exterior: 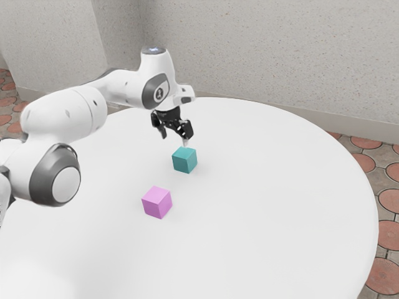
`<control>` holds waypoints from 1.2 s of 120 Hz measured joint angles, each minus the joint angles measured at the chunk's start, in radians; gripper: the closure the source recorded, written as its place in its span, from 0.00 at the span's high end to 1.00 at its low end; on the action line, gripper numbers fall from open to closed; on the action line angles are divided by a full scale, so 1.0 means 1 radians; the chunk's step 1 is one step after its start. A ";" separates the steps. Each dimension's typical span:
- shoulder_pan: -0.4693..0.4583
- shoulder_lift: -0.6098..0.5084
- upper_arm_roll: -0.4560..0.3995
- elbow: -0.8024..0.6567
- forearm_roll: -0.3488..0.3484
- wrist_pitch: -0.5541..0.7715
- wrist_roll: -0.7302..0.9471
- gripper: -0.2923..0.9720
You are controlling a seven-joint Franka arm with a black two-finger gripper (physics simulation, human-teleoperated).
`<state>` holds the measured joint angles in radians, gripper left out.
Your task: Pick up the blue block with one arm, and put the blue block on the pink block with one arm
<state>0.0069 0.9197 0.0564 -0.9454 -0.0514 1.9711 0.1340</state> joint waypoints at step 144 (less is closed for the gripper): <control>0.010 0.168 -0.030 0.056 -0.073 0.187 -0.036 0.65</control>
<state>0.0169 1.0873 0.0261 -0.8890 -0.1246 2.1585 0.0983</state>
